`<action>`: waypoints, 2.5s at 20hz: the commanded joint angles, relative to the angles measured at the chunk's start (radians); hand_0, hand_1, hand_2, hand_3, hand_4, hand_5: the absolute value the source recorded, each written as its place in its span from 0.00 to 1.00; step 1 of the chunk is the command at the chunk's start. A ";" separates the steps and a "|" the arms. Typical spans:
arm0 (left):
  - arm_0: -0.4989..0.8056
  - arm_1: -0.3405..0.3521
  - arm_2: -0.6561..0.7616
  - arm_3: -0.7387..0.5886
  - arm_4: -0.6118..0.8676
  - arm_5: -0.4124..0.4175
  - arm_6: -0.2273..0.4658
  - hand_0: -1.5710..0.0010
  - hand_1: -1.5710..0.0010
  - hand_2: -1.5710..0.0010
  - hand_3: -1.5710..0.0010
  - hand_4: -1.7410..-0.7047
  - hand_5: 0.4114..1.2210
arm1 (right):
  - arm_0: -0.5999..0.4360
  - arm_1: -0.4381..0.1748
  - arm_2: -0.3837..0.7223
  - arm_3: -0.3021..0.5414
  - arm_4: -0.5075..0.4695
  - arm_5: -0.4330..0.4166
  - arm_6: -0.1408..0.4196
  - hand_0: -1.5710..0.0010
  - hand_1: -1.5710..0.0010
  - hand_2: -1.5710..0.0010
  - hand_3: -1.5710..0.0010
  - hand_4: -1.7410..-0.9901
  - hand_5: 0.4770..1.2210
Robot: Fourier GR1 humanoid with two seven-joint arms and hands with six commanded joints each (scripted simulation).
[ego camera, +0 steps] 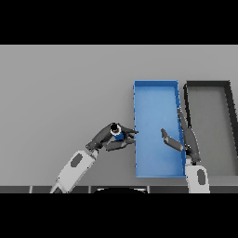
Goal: Pick up the blue pipe and place it into the blue bin.
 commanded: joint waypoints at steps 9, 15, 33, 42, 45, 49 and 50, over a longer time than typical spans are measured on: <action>0.008 -0.035 0.010 -0.032 -0.043 -0.027 0.081 0.00 0.00 0.00 0.00 0.27 1.00 | 0.141 0.046 0.021 -0.119 0.082 -0.097 -0.026 1.00 1.00 1.00 1.00 0.80 0.22; 0.032 -0.043 0.020 -0.038 -0.071 -0.062 0.058 0.00 0.00 0.00 0.00 0.26 1.00 | 0.296 0.114 0.065 -0.311 0.120 -0.153 -0.032 1.00 1.00 0.97 1.00 0.73 0.23; 0.017 -0.102 0.084 -0.030 -0.124 -0.144 0.087 0.00 0.00 0.00 0.00 0.26 1.00 | -0.289 -0.082 0.247 -0.426 -0.320 0.247 0.546 1.00 1.00 0.97 1.00 0.60 0.11; 0.031 -0.141 0.114 -0.012 -0.154 -0.189 0.097 0.00 0.00 0.00 0.00 0.26 1.00 | -0.513 -0.040 0.326 -0.341 -0.323 0.287 0.649 0.98 0.98 0.95 1.00 0.74 0.06; 0.043 -0.151 0.116 -0.034 -0.178 -0.195 0.104 0.00 0.00 0.00 0.00 0.27 1.00 | -0.570 -0.023 0.328 -0.284 -0.336 0.310 0.669 0.96 0.93 0.89 0.97 0.72 0.03; 0.049 -0.152 0.129 -0.030 -0.179 -0.226 0.140 0.00 0.00 0.00 0.00 0.14 1.00 | -0.600 0.011 0.351 -0.244 -0.329 0.325 0.635 0.55 0.55 0.53 0.62 0.45 0.03; 0.060 -0.155 0.119 -0.040 -0.194 -0.219 0.152 0.00 0.00 0.00 0.00 0.11 1.00 | -0.617 0.016 0.342 -0.230 -0.332 0.320 0.638 0.44 0.44 0.42 0.51 0.37 0.05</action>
